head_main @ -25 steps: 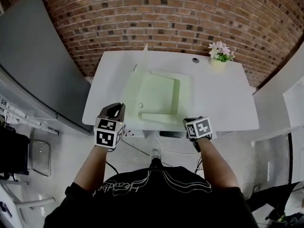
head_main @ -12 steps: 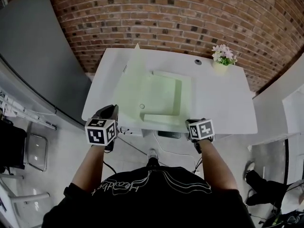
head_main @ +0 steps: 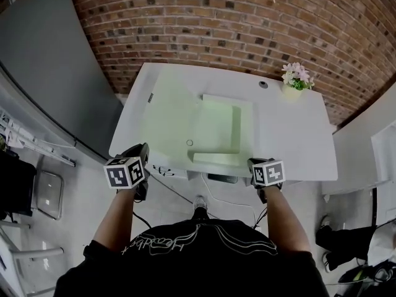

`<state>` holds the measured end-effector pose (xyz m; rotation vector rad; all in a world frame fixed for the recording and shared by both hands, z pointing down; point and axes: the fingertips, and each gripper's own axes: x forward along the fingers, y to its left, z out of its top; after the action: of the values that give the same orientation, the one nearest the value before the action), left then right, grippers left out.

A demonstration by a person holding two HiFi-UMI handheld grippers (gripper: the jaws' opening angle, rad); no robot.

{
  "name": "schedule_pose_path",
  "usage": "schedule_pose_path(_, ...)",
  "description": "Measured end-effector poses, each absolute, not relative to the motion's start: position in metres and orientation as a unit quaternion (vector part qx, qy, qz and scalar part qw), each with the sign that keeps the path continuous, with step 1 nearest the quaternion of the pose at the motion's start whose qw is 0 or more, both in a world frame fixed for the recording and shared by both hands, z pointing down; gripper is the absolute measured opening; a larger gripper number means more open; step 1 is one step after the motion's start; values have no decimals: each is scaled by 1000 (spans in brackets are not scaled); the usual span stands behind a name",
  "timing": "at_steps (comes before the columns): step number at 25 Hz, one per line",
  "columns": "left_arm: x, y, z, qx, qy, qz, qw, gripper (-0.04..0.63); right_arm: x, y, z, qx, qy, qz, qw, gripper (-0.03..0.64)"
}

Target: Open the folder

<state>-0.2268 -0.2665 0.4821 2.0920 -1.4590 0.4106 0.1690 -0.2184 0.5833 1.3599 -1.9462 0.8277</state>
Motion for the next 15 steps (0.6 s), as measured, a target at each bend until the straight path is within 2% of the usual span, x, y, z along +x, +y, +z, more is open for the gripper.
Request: schedule_pose_path(15, -250, -264, 513, 751, -553, 124, 341, 9, 179, -223, 582, 524, -736, 314, 293, 3)
